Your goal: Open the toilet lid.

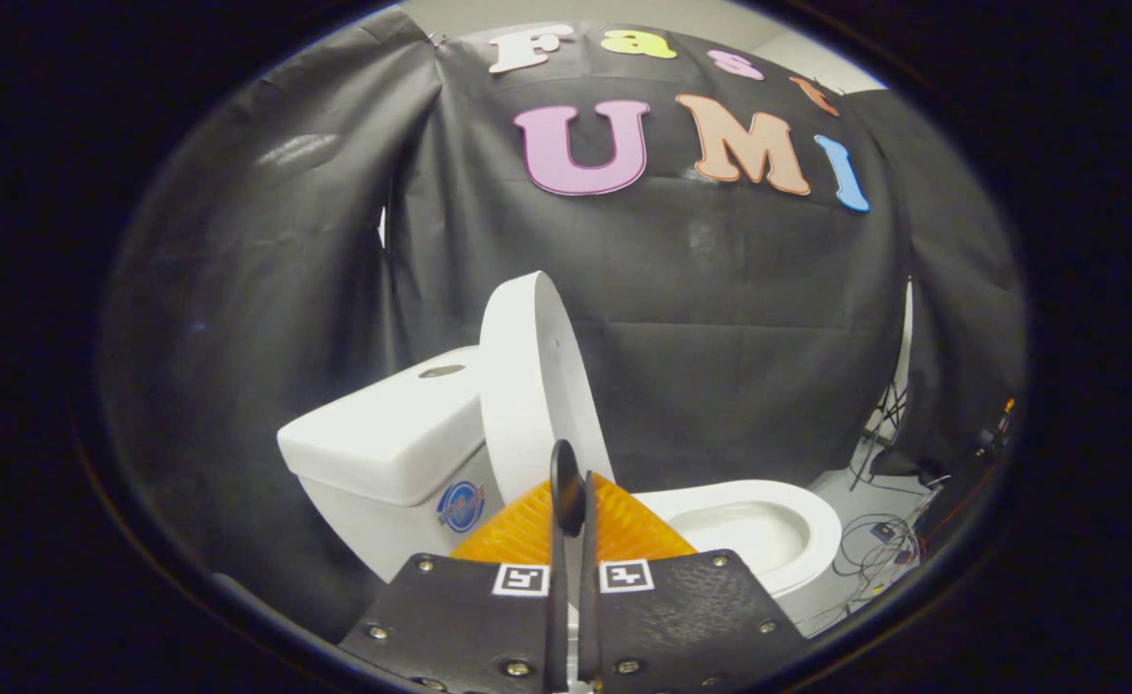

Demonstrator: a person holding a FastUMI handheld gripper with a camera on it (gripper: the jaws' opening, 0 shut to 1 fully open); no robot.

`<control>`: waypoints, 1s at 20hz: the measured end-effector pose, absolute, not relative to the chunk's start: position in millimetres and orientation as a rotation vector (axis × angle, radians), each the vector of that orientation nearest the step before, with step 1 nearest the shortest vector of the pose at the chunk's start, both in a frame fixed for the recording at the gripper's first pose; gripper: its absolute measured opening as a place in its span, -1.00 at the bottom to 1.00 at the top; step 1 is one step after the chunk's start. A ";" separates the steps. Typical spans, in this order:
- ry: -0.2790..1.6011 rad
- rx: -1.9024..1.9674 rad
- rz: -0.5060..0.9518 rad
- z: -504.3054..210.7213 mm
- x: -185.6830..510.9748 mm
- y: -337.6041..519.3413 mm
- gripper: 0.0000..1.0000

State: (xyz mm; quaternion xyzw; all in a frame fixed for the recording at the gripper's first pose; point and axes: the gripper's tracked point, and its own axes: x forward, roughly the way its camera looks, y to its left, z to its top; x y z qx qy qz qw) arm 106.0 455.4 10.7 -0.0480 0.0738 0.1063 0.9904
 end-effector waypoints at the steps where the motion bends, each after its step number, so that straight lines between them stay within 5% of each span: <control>1: 0.148 -0.097 0.216 10.2 105.9 456.9 -0.91; 15: 0.161 -0.104 0.257 6.5 102.5 472.2 -0.91; 20: 0.191 -0.083 0.311 2.1 95.7 485.6 -0.25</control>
